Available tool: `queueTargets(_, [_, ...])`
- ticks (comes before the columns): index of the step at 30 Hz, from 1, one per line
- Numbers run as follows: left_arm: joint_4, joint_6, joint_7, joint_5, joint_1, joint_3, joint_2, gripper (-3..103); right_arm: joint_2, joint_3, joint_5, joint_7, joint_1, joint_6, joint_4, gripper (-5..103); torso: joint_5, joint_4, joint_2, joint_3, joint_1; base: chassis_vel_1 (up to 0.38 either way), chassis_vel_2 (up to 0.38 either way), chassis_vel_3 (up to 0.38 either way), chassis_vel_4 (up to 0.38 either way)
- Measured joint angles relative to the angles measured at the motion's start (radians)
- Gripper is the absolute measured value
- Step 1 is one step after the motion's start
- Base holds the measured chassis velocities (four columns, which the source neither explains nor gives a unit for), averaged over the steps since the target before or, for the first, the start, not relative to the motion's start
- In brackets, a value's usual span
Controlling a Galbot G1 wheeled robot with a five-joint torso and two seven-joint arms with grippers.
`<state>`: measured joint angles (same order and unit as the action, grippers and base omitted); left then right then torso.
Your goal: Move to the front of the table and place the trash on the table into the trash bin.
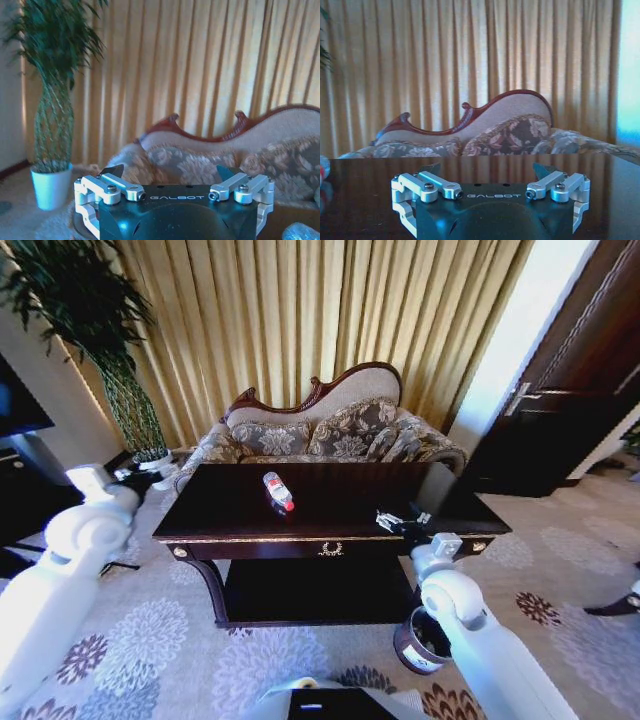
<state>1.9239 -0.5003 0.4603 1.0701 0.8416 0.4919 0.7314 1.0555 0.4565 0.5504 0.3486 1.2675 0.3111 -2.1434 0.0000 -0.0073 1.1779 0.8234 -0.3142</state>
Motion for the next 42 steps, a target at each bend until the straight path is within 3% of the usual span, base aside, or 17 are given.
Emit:
queueTargets(11, [-0.203,-0.039,0.064,-0.032,-0.326,-0.339,0.148,100,-0.007,0.000,0.023,0.035,-0.043,0.024,0.046,100,-0.0001,-0.0003,0.000,0.000,0.000,0.000,0.000,0.000,0.000])
queueTargets(15, [-0.257,-0.052,0.075,-0.050,-0.388,-0.410,0.197,100,-0.007,-0.001,0.026,0.033,-0.058,0.028,0.063,100,0.0003,-0.0002,0.000,0.000,0.000,0.000,0.000,0.000,0.000])
queueTargets(22, [-0.338,-0.077,0.212,-0.053,-0.481,-0.519,0.322,100,-0.007,-0.004,0.028,0.027,-0.094,0.028,0.109,100,0.0002,-0.0003,0.000,0.000,0.000,0.000,0.000,0.000,0.000])
queueTargets(32, [-0.394,-0.105,0.367,-0.042,-0.530,-0.588,0.461,100,-0.012,-0.001,0.032,0.004,-0.119,0.026,0.157,100,0.0003,-0.0003,0.000,0.000,0.000,0.000,0.000,0.000,0.000])
queueTargets(36, [-0.374,-0.120,0.501,0.024,-0.529,-0.624,0.515,100,-0.014,0.008,0.033,-0.004,-0.122,0.024,0.176,100,0.0003,-0.0004,0.000,0.000,0.000,0.000,0.000,0.000,0.000])
queueTargets(37, [-0.374,-0.120,0.501,0.024,-0.529,-0.624,0.515,100,-0.014,0.008,0.033,-0.004,-0.122,0.024,0.176,100,0.0003,-0.0004,0.000,0.000,0.000,0.000,0.000,0.000,0.000])
queueTargets(40, [-0.352,-0.138,0.586,0.077,-0.518,-0.647,0.537,100,-0.010,0.012,0.033,-0.005,-0.120,0.022,0.188,100,0.0002,-0.0003,0.000,0.000,0.000,0.000,0.000,0.000,0.000])
queueTargets(42, [-0.351,-0.145,0.601,0.089,-0.513,-0.647,0.544,100,-0.009,0.013,0.033,-0.006,-0.119,0.022,0.191,100,0.0002,-0.0002,0.000,0.000,0.000,0.000,0.000,0.000,0.000])
